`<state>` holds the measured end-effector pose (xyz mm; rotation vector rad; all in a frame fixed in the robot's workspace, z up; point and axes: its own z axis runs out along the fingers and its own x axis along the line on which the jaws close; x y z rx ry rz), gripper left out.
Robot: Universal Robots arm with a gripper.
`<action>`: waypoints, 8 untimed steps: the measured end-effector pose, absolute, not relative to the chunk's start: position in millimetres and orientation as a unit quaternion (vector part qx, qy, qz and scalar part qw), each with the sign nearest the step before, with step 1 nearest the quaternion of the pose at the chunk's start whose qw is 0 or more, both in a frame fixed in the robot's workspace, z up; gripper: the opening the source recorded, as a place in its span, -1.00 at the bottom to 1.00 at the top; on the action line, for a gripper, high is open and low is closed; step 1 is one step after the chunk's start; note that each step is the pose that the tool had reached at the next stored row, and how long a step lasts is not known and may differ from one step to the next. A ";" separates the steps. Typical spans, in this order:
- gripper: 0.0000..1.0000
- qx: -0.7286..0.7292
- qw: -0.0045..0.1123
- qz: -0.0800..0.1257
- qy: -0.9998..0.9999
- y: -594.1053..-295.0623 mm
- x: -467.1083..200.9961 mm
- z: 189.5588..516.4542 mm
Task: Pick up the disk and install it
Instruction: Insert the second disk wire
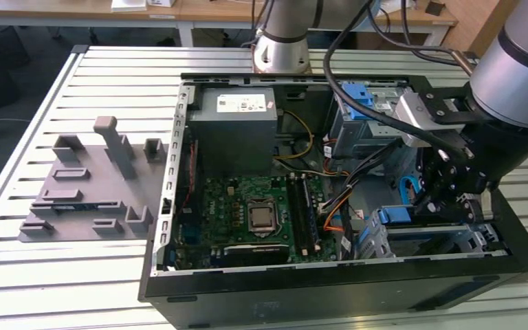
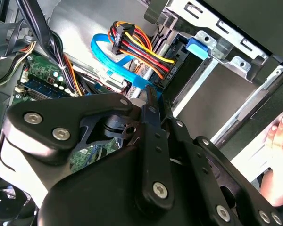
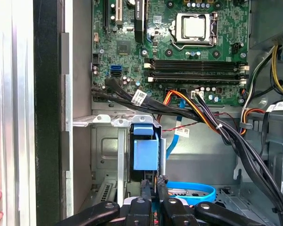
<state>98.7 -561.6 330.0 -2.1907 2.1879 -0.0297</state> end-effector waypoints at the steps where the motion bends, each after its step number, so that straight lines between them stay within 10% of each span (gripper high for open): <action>1: -0.65 -0.707 0.023 -0.010 0.706 -561.6 98.7 330.0; 8: -0.52 -0.707 0.023 -0.010 0.706 -561.6 98.8 333.3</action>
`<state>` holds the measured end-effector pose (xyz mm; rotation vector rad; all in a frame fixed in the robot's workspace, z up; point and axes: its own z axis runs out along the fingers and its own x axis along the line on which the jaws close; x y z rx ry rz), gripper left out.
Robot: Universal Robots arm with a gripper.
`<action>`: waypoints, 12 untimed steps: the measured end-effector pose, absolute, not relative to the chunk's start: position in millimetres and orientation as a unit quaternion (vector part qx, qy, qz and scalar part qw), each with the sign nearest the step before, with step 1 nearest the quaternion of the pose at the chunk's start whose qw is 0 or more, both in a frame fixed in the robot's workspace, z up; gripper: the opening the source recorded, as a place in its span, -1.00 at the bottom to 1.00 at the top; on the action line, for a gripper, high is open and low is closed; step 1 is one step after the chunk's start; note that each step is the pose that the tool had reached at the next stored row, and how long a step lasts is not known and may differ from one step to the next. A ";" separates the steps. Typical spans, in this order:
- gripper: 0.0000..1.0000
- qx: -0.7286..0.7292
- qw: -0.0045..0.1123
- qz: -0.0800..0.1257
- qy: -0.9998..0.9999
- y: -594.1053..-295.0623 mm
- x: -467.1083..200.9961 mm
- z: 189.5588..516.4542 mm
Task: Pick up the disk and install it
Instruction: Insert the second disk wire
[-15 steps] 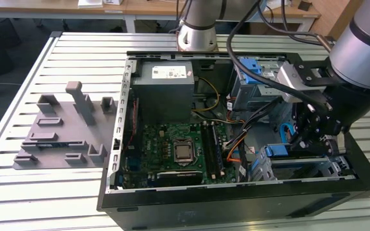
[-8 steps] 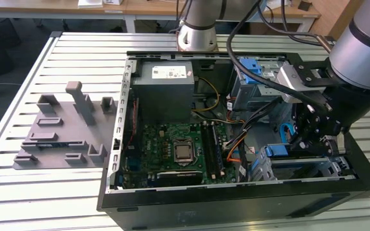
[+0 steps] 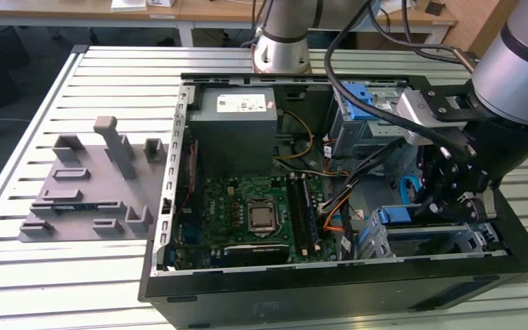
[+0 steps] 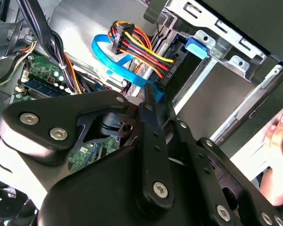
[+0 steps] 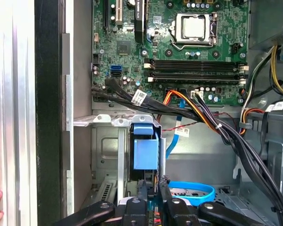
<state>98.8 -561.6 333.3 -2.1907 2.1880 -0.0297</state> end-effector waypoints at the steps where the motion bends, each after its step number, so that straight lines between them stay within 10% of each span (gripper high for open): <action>1: -0.52 -0.707 0.023 -0.010 0.706 -561.6 98.8 334.3; 12: -0.79 -0.707 0.023 -0.010 0.706 -561.6 98.8 341.2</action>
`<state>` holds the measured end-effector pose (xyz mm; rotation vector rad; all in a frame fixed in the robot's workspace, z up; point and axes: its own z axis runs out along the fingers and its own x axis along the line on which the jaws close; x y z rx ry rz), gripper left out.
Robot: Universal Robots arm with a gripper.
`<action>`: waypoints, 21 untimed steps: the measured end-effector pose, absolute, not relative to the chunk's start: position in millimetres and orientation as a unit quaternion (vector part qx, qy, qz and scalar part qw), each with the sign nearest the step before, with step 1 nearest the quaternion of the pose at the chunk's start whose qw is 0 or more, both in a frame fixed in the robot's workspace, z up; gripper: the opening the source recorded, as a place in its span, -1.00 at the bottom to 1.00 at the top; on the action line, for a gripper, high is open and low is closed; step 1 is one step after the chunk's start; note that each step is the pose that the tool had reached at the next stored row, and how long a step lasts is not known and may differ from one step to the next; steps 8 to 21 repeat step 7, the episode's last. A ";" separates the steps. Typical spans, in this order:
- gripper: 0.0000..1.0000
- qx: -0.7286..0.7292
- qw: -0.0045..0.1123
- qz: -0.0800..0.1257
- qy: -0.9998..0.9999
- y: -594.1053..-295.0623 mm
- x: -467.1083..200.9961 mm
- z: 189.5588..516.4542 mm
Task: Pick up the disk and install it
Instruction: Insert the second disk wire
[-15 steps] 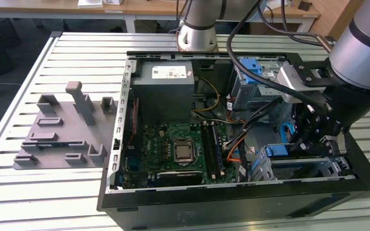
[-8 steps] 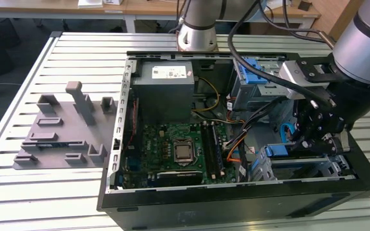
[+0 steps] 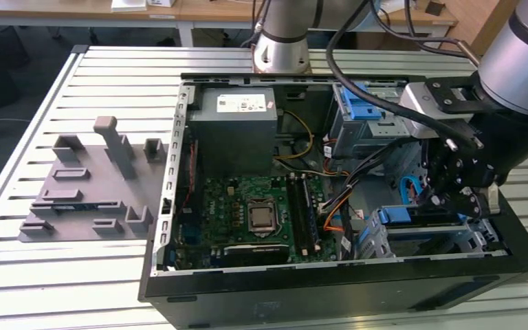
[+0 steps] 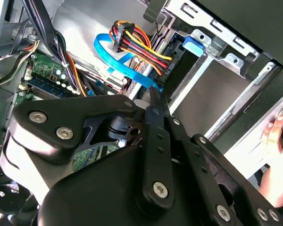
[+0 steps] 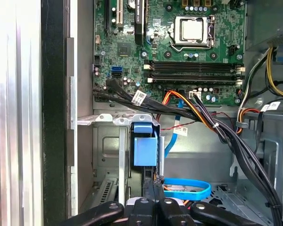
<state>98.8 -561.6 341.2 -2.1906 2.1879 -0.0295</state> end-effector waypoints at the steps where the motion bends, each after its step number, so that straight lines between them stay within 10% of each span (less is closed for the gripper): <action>1: -0.79 -0.707 0.023 -0.010 0.706 -561.6 98.7 341.3; 21: -0.79 -0.707 0.023 -0.009 0.706 -561.6 98.8 341.3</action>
